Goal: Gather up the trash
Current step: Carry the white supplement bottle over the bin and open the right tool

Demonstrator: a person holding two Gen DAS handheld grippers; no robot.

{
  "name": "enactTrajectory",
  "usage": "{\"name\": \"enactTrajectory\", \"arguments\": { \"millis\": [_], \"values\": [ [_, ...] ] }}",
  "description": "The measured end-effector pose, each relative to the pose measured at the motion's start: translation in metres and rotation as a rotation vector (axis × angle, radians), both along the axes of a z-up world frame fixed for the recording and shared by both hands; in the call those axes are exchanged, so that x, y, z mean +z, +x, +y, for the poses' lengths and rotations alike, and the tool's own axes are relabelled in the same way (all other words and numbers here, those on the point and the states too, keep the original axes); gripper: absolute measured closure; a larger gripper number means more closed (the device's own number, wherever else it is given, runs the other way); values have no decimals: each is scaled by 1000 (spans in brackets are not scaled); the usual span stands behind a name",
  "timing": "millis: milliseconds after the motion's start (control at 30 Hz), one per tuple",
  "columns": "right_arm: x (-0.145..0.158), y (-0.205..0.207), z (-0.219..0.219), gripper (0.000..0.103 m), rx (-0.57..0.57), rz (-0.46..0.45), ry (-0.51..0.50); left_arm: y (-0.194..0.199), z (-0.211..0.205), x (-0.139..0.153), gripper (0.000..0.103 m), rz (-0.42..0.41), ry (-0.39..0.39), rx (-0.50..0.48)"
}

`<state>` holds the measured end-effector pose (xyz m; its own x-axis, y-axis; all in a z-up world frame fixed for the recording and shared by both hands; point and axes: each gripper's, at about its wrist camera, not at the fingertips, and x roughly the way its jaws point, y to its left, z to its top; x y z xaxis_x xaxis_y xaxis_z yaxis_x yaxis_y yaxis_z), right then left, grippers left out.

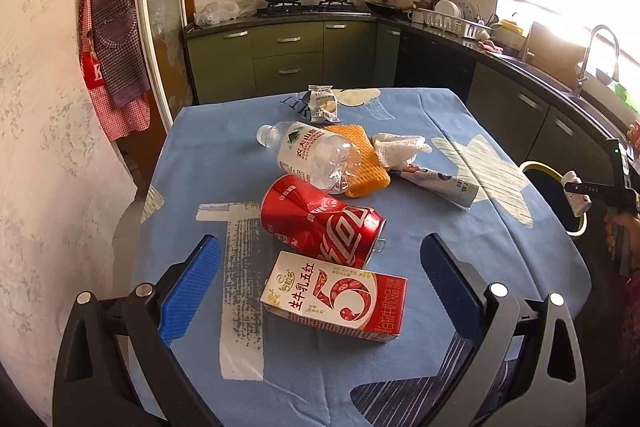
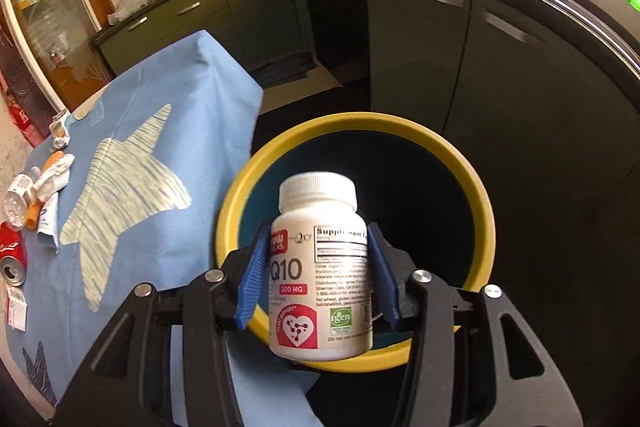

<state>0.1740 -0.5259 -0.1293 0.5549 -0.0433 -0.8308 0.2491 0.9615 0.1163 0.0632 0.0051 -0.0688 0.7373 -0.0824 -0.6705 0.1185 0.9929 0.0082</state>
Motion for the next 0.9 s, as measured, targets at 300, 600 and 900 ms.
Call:
{"name": "enactTrajectory", "arguments": {
  "millis": [300, 600, 900],
  "values": [
    [-4, -16, 2, 36, -49, -27, 22, 9, -4, -11, 5, 34, 0, -20],
    [5, -32, 37, 33, 33, -62, 81, 21, 1, -38, 5, 96, -10, -43],
    [13, -24, 67, 30, 111, -70, 84, 26, 6, -50, 5, 157, -90, -67]
  ]
}}
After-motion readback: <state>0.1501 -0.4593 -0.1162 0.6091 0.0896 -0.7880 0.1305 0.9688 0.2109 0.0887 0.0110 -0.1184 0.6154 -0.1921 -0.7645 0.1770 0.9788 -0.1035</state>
